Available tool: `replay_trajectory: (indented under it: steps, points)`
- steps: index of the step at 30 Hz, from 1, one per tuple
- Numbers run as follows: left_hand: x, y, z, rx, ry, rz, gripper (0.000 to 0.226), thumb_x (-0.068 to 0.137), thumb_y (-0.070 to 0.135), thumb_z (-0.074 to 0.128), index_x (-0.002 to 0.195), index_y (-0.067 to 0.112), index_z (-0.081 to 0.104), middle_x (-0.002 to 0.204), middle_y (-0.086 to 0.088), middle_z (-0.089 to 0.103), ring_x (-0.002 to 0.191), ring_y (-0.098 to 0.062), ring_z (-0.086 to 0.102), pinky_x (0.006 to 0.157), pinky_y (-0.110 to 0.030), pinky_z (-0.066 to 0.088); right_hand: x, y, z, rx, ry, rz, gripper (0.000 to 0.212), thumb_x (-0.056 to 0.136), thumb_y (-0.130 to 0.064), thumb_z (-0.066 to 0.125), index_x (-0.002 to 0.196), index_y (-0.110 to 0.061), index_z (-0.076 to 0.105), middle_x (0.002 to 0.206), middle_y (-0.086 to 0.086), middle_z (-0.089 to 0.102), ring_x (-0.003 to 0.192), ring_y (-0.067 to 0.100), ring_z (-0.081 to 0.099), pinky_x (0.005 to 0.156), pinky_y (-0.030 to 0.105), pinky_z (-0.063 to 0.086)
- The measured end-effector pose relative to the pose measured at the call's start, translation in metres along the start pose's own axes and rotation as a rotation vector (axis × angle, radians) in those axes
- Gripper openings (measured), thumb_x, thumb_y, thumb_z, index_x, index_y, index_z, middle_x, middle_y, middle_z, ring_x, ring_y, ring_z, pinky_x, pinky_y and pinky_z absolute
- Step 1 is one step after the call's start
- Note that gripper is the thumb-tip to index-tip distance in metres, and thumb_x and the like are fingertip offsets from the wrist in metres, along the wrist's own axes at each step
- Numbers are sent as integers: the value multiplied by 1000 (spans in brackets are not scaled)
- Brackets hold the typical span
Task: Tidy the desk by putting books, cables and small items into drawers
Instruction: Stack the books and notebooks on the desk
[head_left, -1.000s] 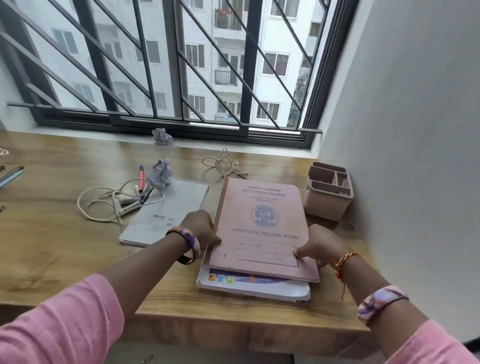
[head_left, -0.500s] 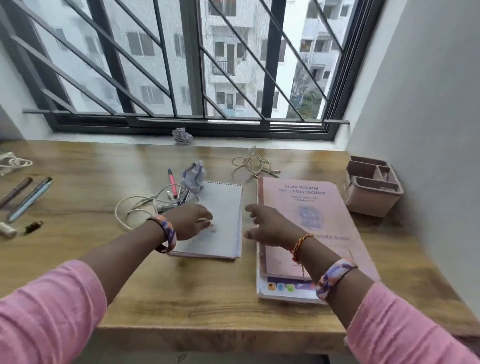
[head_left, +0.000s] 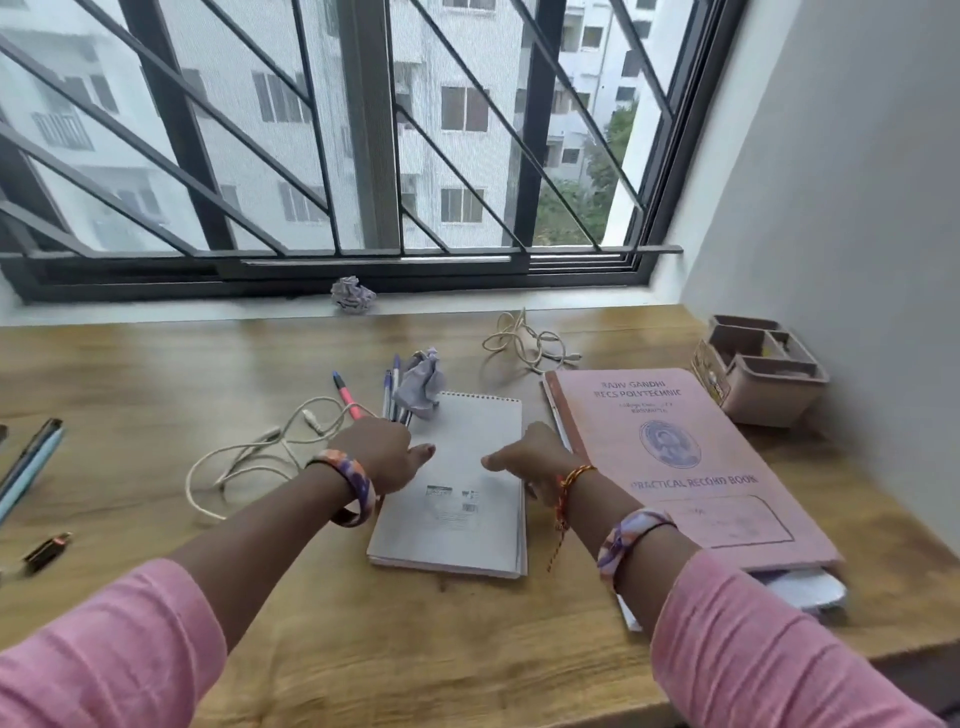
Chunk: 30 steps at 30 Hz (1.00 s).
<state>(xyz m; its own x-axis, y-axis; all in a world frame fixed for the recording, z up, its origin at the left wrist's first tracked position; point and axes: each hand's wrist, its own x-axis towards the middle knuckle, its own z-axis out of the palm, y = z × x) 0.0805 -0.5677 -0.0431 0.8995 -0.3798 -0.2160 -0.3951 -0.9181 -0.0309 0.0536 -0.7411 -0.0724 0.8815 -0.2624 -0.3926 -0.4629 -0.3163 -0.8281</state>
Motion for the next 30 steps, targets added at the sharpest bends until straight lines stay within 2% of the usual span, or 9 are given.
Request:
replay_trajectory:
  steps: [4,8,10,12,14,17,20,24,30]
  points:
    - [0,-3,-1,16,5,44,54,98,45,29,88,4,61,90,-13,61,93,-27,56,80,-31,39,-4,-5,0,132,25,47,15,67,6,70,76,-2,62,89,16,66,89,27,59,78,32,47]
    - [3,-6,-4,92,-28,88,46,96,46,34,83,9,58,106,-14,65,102,-28,58,88,-32,39,-15,-18,0,197,24,121,19,75,7,62,92,1,57,96,15,61,81,23,60,71,28,49]
    - [3,-7,-10,80,-69,88,46,95,44,39,101,4,61,112,-14,64,106,-28,58,86,-30,41,-23,-24,-7,223,-1,103,14,80,9,57,87,-2,54,90,14,60,72,21,59,62,29,51]
    - [3,-5,-19,51,-66,80,46,95,41,43,110,1,57,117,-14,62,108,-28,57,85,-29,42,-32,-29,-20,263,-14,73,22,82,9,56,101,-1,55,97,16,62,76,24,61,61,32,53]
    - [3,0,-30,8,-37,59,41,94,41,45,104,3,57,112,-15,61,109,-28,57,84,-29,43,-40,-34,-40,287,17,50,30,83,10,55,112,1,55,101,18,63,78,27,62,60,34,54]
    - [8,9,-40,-68,-57,34,48,94,42,43,98,-1,62,95,-14,60,97,-27,58,80,-28,44,-51,-36,-77,332,61,14,18,85,10,53,102,8,60,90,16,64,69,26,62,55,34,54]
    - [16,33,-42,-547,-173,16,43,95,41,43,90,3,62,90,-11,67,74,-20,61,60,-23,46,-56,-33,-116,410,53,7,9,89,5,52,93,1,59,85,13,65,70,25,63,53,37,56]
    - [20,82,-47,-1264,-311,73,24,98,25,43,90,10,60,73,-1,61,55,-8,60,55,-21,49,-49,-21,-161,462,54,29,10,92,0,49,94,-4,58,86,11,66,60,20,67,48,33,57]
    - [26,159,-36,-1593,-255,-72,24,98,13,41,81,4,55,66,-8,55,51,-16,54,46,-21,51,-40,5,-214,349,104,65,6,90,2,53,89,0,58,82,14,67,53,20,66,43,31,54]
